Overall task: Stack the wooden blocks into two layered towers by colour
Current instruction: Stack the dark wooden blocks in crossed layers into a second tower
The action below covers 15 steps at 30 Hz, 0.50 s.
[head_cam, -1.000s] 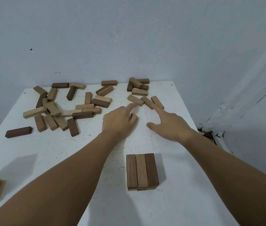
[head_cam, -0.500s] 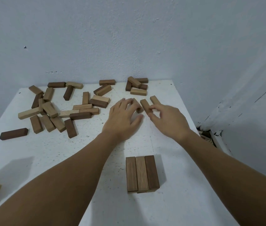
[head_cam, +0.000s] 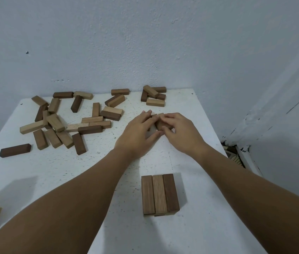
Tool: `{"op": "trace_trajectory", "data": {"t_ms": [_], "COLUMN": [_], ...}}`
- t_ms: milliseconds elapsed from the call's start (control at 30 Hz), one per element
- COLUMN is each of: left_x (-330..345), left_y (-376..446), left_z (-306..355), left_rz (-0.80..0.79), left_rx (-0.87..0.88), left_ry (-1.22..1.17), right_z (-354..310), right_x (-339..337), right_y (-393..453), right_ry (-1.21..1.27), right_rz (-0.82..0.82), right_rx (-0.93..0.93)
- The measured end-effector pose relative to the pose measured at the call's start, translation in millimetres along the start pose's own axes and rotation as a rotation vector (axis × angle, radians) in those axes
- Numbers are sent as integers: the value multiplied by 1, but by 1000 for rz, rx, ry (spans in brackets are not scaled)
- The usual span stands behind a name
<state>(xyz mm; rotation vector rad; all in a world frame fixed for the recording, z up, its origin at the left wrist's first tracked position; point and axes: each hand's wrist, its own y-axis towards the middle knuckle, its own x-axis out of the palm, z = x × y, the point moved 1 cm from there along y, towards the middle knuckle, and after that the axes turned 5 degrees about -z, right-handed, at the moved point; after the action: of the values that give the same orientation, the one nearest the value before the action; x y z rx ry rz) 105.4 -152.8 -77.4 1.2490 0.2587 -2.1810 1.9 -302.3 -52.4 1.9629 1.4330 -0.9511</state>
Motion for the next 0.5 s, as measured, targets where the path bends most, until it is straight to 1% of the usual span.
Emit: {"op": "trace_trajectory", "data": {"t_ms": [100,267,400,500], "left_x": [-1,-4,-9,-17], "left_y": [-1,-1,-4,-7], "left_z": [2,5,8,11], "left_rz": [-35,-73,-73,-113], "left_rx": [-30,-46,-56,-66], "left_ry": [-36,6,-25,-47], "right_z": [2,-1,-10,-16], "right_x": [5,6,1,-10], "right_y": [0,2,2,0], "right_ry": [-47,-120,-167,-93], "right_rz": [-52,-96,-132,-177], "right_rx": [-36,-4,0,14]}}
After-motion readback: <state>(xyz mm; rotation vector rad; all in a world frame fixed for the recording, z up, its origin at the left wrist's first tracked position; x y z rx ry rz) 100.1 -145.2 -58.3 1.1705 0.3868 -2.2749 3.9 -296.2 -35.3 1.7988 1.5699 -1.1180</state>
